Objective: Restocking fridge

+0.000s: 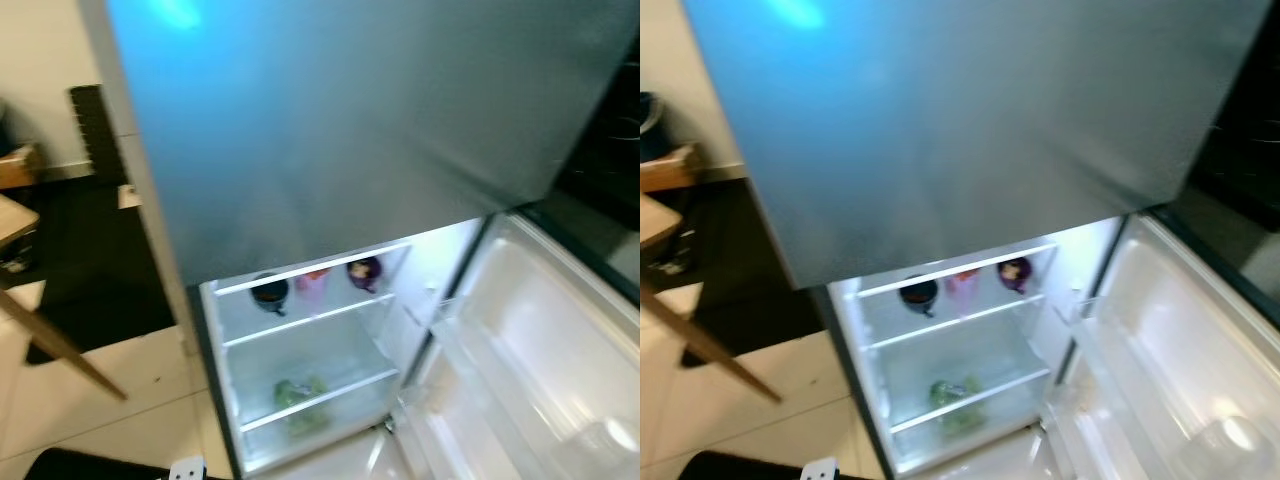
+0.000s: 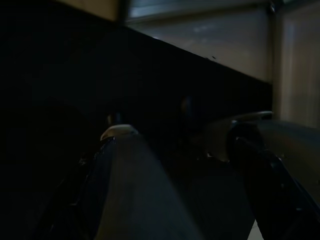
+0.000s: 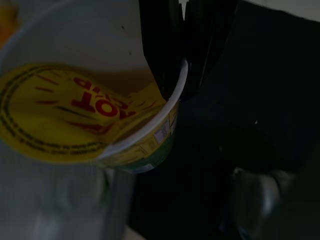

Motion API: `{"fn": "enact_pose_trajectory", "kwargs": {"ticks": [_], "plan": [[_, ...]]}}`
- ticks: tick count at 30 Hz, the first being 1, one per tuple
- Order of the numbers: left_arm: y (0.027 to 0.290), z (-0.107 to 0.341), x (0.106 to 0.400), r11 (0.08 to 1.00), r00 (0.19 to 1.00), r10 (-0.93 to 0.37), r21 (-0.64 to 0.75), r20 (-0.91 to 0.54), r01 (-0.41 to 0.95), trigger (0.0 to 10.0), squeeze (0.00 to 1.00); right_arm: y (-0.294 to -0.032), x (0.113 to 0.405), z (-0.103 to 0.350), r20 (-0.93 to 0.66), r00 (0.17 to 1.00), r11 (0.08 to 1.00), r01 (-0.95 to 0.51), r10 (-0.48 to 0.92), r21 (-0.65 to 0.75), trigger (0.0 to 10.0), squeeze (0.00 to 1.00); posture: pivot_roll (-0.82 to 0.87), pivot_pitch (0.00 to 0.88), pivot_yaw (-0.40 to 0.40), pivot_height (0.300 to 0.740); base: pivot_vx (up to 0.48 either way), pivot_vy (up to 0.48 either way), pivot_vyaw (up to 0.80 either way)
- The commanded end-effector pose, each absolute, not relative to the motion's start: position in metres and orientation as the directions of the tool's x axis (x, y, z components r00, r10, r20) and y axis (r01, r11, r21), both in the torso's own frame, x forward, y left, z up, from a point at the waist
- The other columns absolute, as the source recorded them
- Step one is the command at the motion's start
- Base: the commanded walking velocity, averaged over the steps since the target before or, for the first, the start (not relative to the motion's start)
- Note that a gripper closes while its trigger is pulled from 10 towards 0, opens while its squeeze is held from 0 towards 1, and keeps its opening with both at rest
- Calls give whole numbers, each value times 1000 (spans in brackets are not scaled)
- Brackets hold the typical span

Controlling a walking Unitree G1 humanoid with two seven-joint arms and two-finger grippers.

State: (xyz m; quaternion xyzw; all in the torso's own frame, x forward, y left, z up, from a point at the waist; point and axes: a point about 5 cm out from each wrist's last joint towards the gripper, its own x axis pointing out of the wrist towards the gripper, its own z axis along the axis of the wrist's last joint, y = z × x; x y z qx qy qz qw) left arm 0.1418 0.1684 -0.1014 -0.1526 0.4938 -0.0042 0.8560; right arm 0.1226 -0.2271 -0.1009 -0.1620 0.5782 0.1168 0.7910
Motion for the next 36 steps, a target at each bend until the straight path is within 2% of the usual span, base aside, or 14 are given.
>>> {"fn": "enact_pose_trajectory", "kwargs": {"ticks": [1,13,20,36], "plan": [[166,-103,138,953,496,-164,-267,-852,-143,10000,0,-227,120,-102,-955,296,925,-364,3,-110,10000,0,-109,0,-34,740,0,0,-781],[165,-103,138,953,495,-165,-268,-853,-143,10000,0,-224,121,-102,-950,310,934,-347,33,-81,10000,0,-110,0,-36,740,0,0,-784],[164,-104,137,954,493,-171,-269,-853,-135,10000,0,-222,128,-99,-938,342,920,-385,64,-78,10000,0,-115,0,-36,740,0,0,0],[163,-104,137,956,489,-176,-268,-854,-123,10000,0,-220,130,-99,-934,346,911,-408,86,-67,10000,0,-115,0,-34,740,0,0,781]]}}
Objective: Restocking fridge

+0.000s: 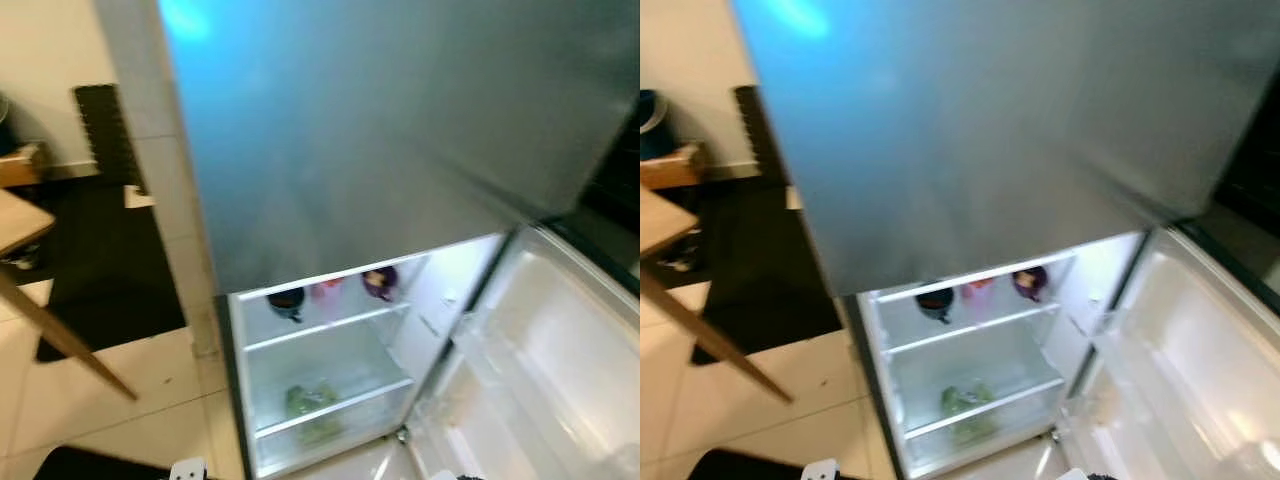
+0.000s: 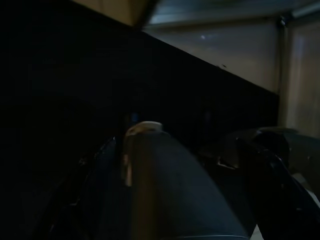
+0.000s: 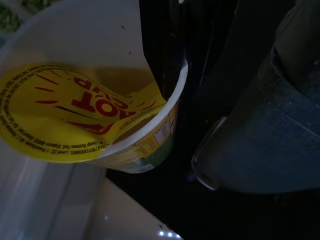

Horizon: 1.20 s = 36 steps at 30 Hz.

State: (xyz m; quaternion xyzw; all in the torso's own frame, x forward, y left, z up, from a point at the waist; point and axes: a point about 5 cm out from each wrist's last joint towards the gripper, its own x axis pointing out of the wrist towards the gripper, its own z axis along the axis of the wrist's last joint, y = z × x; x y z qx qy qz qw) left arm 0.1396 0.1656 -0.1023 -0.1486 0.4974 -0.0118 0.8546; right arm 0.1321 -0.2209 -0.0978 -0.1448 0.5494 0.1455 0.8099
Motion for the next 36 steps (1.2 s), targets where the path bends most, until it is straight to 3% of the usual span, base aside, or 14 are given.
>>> {"fn": "enact_pose_trajectory", "kwargs": {"ticks": [1,20,36], "plan": [[163,-104,137,956,489,-176,-268,-854,-123,10000,0,-220,130,-99,-934,346,911,-408,86,-67,10000,0,-115,0,-34,740,0,0,781],[164,-104,137,955,494,-169,-266,-853,-131,10000,0,-222,140,-95,-928,366,891,-440,64,-112,10000,0,-107,0,-48,740,0,0,758],[160,-101,145,954,517,-184,-278,-836,-110,10000,0,-227,158,-88,-908,419,876,-445,20,-186,10000,0,-110,0,-52,740,0,0,-126]]}}
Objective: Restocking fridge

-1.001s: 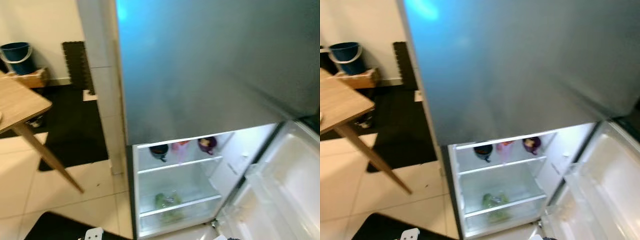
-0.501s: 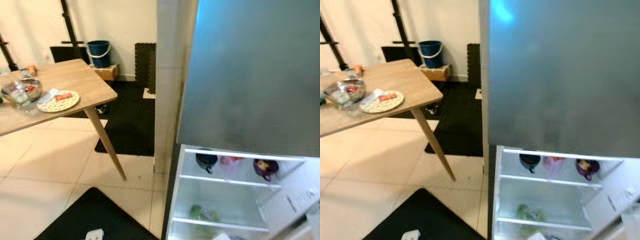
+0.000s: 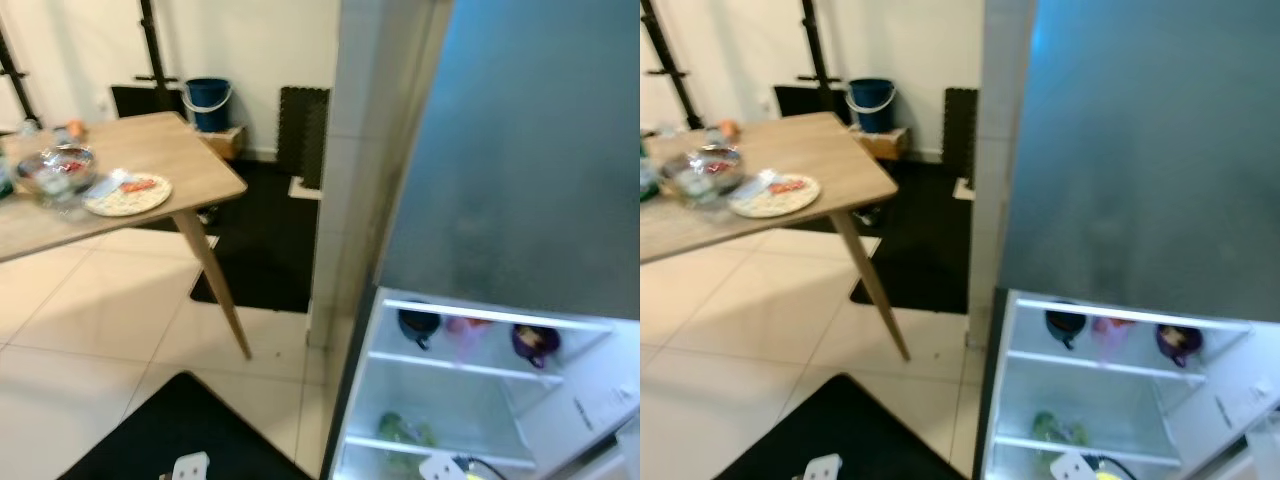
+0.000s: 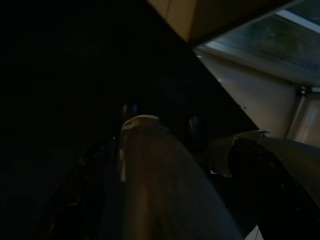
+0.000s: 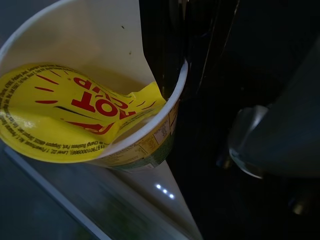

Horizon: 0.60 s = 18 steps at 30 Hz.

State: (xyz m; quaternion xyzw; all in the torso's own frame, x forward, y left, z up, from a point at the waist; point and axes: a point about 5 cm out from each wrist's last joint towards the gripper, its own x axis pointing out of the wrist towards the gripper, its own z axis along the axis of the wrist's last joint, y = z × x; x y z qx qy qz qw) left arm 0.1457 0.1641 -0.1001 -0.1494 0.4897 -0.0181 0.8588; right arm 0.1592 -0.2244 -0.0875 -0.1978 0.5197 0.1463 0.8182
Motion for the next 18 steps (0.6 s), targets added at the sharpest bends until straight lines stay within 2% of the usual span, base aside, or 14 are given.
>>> {"fn": "enact_pose_trajectory", "kwargs": {"ticks": [1,18], "plan": [[160,-101,145,954,517,-184,-278,-836,-110,10000,0,-227,158,-88,-908,419,876,-445,20,-186,10000,0,-110,0,-52,740,0,0,0],[160,-101,143,956,517,-186,-275,-835,-100,10000,0,-223,148,-92,-922,387,861,-476,21,-180,10000,0,-104,0,-48,740,0,0,0]]}}
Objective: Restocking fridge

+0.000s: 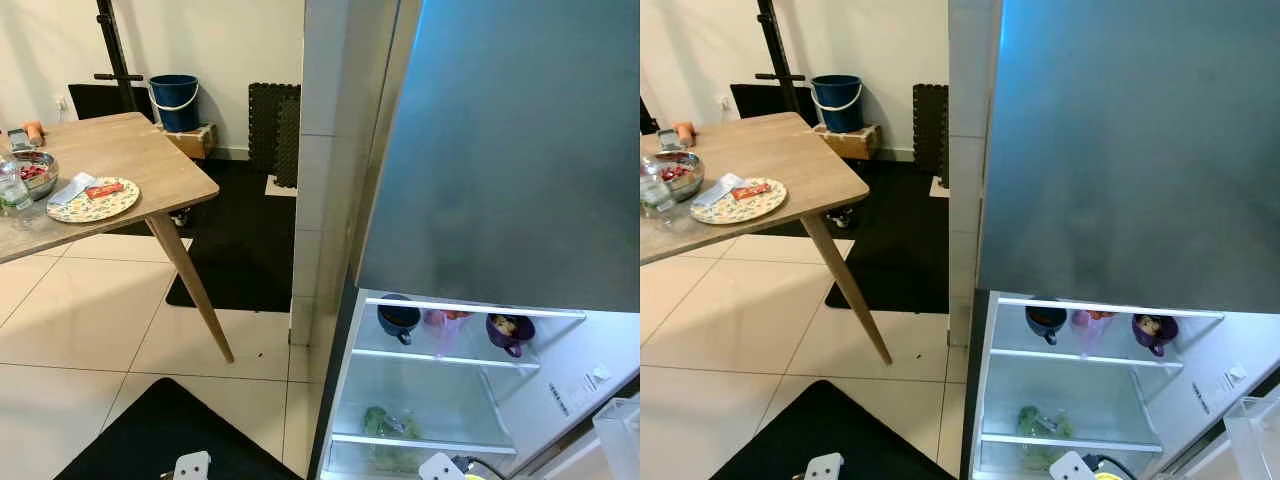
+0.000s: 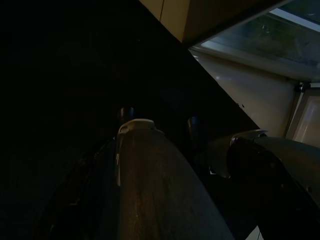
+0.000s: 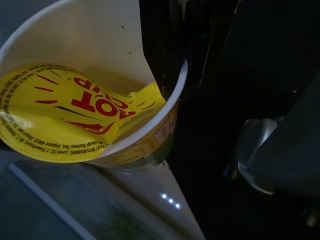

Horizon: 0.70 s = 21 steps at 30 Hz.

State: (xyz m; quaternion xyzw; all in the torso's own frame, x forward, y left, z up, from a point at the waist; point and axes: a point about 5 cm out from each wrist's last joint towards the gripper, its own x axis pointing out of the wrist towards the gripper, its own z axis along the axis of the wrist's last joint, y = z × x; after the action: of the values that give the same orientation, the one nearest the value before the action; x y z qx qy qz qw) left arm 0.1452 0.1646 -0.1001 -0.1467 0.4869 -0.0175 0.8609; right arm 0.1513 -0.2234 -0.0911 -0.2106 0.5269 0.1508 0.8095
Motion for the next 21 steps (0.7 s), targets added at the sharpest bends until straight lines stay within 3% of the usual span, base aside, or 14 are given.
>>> {"fn": "enact_pose_trajectory", "kwargs": {"ticks": [1,5,17,21], "plan": [[160,-101,143,957,516,-189,-275,-835,-95,10000,0,-222,148,-93,-923,384,864,-473,26,-172,10000,0,-104,0,-47,740,0,0,0],[159,-101,142,956,512,-209,-285,-833,-73,10000,0,-222,146,-93,-924,381,870,-467,32,-162,10000,0,-106,0,-46,740,0,-71,0],[159,-101,144,957,514,-215,-283,-831,-58,10000,0,-221,144,-94,-925,378,872,-463,31,-160,10000,0,-107,0,-39,740,186,-377,0],[160,-101,144,957,515,-213,-283,-830,-60,10000,0,-220,143,-95,-926,376,873,-462,32,-157,10000,0,-107,0,-37,740,0,0,0]]}}
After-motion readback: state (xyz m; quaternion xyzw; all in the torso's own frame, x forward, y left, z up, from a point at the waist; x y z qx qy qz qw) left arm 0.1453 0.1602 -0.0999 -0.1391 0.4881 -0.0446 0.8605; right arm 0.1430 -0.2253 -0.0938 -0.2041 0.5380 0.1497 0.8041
